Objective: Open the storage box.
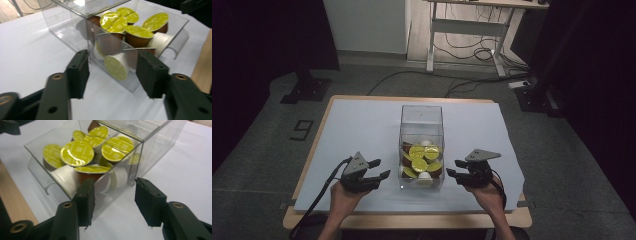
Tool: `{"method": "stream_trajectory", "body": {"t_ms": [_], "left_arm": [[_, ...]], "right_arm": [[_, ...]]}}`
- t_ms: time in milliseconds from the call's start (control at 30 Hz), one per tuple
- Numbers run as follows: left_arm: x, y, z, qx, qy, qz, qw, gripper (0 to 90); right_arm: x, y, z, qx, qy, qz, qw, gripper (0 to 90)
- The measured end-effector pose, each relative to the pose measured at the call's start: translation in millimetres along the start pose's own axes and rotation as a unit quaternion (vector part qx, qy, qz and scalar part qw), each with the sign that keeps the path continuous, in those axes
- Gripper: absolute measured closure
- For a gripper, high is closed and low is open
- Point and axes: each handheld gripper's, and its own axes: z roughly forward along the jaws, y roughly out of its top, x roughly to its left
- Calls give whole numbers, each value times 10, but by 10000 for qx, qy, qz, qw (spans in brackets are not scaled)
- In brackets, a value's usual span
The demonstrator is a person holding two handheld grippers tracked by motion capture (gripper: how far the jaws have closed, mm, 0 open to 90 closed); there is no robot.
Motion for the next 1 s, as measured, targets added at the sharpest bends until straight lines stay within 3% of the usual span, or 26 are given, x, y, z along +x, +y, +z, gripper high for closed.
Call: {"method": "stream_trajectory", "body": {"t_ms": [133, 433, 733, 1000], "left_arm": [[64, -40, 37, 61, 83, -56, 9999, 345], [177, -130, 121, 217, 113, -233, 9994, 182], [250, -196, 157, 279, 102, -350, 9989, 124], [292, -260, 221, 547, 188, -306, 9979, 33]], "right_arm": [[-41, -22, 6, 116, -178, -104, 9997, 435], [-184, -117, 6, 255, -434, 4, 9987, 307], [-261, -214, 35, 375, -621, 3, 9974, 236], [-315, -317, 113, 614, -720, 79, 9955, 171]]}}
